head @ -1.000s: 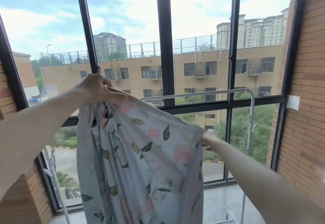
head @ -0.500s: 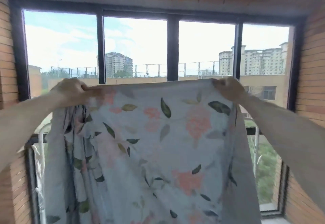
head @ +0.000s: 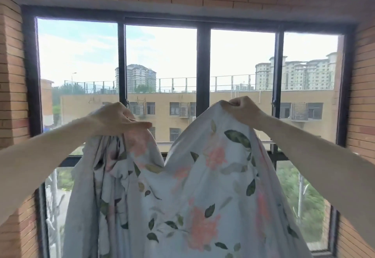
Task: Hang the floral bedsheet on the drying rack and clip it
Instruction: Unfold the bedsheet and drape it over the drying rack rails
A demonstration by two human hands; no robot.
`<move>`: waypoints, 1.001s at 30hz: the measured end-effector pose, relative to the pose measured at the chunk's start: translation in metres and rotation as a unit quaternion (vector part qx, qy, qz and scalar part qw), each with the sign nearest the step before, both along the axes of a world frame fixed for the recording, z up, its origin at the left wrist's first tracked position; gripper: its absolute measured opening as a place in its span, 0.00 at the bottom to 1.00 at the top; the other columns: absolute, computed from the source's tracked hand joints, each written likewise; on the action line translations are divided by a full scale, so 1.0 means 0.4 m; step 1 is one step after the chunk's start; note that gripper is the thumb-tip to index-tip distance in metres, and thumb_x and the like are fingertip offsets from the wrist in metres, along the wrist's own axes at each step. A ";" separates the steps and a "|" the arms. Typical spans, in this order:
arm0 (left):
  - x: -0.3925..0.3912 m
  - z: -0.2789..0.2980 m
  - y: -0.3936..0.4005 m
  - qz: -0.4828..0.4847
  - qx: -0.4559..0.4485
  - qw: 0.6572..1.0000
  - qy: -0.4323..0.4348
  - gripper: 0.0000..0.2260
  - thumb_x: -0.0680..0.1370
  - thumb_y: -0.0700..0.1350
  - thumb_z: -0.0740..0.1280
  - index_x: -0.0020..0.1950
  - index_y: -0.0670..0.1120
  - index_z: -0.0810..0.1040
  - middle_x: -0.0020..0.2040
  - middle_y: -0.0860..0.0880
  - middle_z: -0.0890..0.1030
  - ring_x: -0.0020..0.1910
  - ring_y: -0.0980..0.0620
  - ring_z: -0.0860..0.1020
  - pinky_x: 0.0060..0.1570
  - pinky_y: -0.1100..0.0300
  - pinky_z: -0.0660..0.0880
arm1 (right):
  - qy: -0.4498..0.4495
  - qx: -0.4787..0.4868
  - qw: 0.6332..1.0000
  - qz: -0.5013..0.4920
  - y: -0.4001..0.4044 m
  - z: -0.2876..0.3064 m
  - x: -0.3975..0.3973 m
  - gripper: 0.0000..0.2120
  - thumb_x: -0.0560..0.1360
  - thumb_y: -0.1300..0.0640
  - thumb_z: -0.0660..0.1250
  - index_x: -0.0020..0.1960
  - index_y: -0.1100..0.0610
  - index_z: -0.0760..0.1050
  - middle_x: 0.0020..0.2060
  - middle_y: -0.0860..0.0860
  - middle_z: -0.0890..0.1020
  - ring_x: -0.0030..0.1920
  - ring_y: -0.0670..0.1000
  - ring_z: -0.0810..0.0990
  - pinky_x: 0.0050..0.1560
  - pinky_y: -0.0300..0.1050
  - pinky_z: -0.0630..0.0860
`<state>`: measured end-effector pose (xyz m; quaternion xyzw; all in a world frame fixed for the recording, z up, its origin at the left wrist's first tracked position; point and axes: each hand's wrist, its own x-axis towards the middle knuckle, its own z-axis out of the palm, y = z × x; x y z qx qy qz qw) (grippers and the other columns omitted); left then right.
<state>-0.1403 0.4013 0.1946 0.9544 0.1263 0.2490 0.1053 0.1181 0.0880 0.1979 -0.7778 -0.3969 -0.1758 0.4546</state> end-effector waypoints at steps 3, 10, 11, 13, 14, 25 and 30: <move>0.050 -0.020 -0.091 -0.035 0.019 0.998 0.040 0.29 0.64 0.75 0.74 0.23 0.50 0.75 0.21 0.58 0.68 0.21 0.58 0.66 0.28 0.63 0.67 | 0.010 0.026 0.999 0.022 0.066 0.012 -0.055 0.29 0.79 0.43 0.70 0.27 0.49 0.58 0.22 0.46 0.59 0.23 0.47 0.56 0.26 0.37 0.57; 0.123 -0.092 -0.178 -0.092 -0.049 0.994 0.041 0.15 0.72 0.40 0.68 0.55 0.57 0.79 0.44 0.54 0.82 0.35 0.57 0.76 0.37 0.59 0.76 | 0.052 0.064 0.996 0.038 0.155 0.009 -0.123 0.28 0.78 0.44 0.70 0.26 0.49 0.60 0.20 0.45 0.60 0.21 0.45 0.57 0.24 0.36 0.60; 0.129 -0.100 -0.184 -0.103 -0.067 0.991 0.051 0.17 0.74 0.44 0.70 0.61 0.58 0.77 0.50 0.53 0.82 0.38 0.58 0.78 0.39 0.60 0.75 | 0.051 0.069 0.996 0.039 0.160 0.007 -0.130 0.28 0.79 0.44 0.70 0.26 0.49 0.61 0.20 0.45 0.60 0.20 0.45 0.57 0.23 0.35 0.60; 0.138 -0.109 -0.208 -0.116 -0.091 0.986 0.073 0.15 0.74 0.62 0.72 0.58 0.60 0.80 0.56 0.56 0.82 0.50 0.58 0.79 0.49 0.59 0.74 | 0.052 0.077 0.995 0.044 0.173 0.005 -0.142 0.27 0.79 0.45 0.69 0.27 0.50 0.61 0.21 0.46 0.60 0.19 0.44 0.57 0.21 0.33 0.60; 0.145 -0.114 -0.220 -0.116 -0.103 0.984 0.091 0.20 0.70 0.72 0.70 0.53 0.60 0.81 0.53 0.57 0.81 0.49 0.57 0.78 0.50 0.58 0.73 | 0.056 0.078 0.994 0.048 0.180 0.005 -0.149 0.27 0.80 0.45 0.69 0.27 0.50 0.62 0.21 0.46 0.61 0.19 0.44 0.57 0.21 0.33 0.61; 0.173 -0.170 -0.238 0.041 -0.039 0.998 -0.025 0.13 0.77 0.42 0.63 0.32 0.48 0.73 0.27 0.51 0.73 0.24 0.52 0.69 0.24 0.64 0.64 | 0.045 0.050 0.998 0.014 0.138 -0.032 -0.125 0.27 0.77 0.44 0.73 0.26 0.50 0.64 0.22 0.47 0.64 0.20 0.45 0.59 0.28 0.36 0.66; 0.146 -0.131 -0.185 0.067 0.062 0.994 -0.060 0.14 0.79 0.41 0.61 0.33 0.48 0.75 0.28 0.51 0.77 0.24 0.54 0.74 0.23 0.65 0.68 | 0.011 -0.132 0.991 0.016 0.024 -0.130 -0.107 0.18 0.68 0.42 0.80 0.32 0.53 0.80 0.28 0.44 0.80 0.29 0.42 0.76 0.32 0.36 0.71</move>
